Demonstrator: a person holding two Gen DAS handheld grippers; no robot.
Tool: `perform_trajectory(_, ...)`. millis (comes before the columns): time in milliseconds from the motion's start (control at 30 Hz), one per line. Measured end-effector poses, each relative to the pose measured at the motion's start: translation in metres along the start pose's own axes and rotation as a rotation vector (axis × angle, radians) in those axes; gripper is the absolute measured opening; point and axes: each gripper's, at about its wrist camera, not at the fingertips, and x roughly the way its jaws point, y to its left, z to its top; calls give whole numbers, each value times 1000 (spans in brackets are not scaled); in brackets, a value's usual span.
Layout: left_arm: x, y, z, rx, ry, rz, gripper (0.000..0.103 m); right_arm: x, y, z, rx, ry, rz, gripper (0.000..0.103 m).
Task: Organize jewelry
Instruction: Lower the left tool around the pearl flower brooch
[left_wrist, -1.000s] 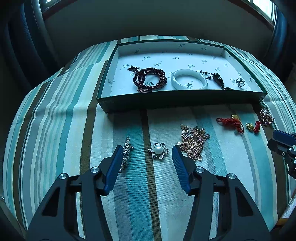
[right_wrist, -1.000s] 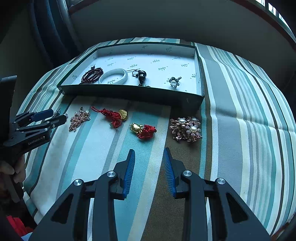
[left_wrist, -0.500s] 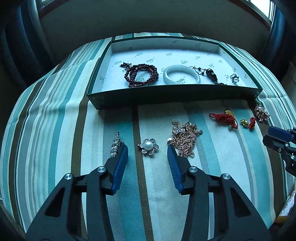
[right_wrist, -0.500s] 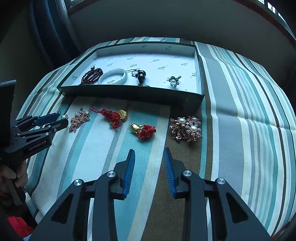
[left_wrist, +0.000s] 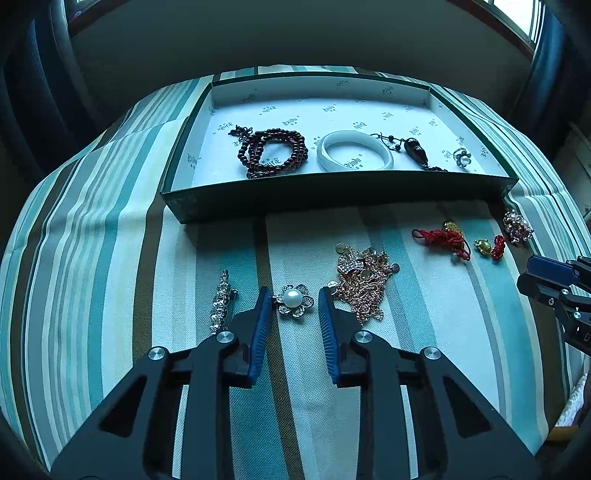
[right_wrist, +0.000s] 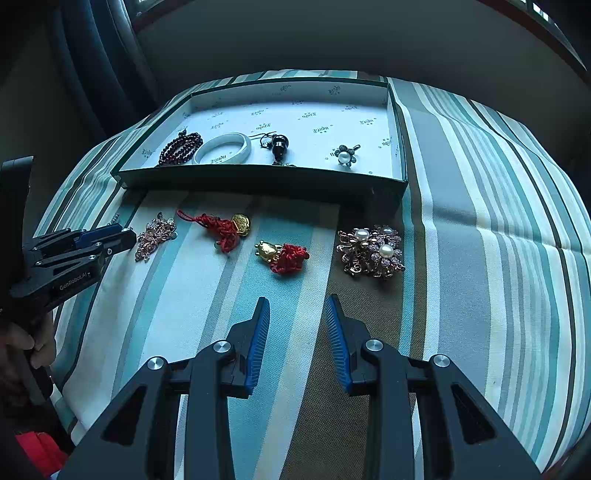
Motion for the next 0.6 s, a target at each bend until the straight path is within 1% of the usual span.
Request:
perform_trajectory(133,-1,-1,-1,11,-3,-2,23,1,-1,0,1,4,-2,33)
perform_trajectory(300,-3,1,-3,1,-10,12,22,1,-1,2,2,2,-2,33)
perform_trajectory(600,-14,5,0,13,-42,24,22,14,10,19,-44,1,16,33)
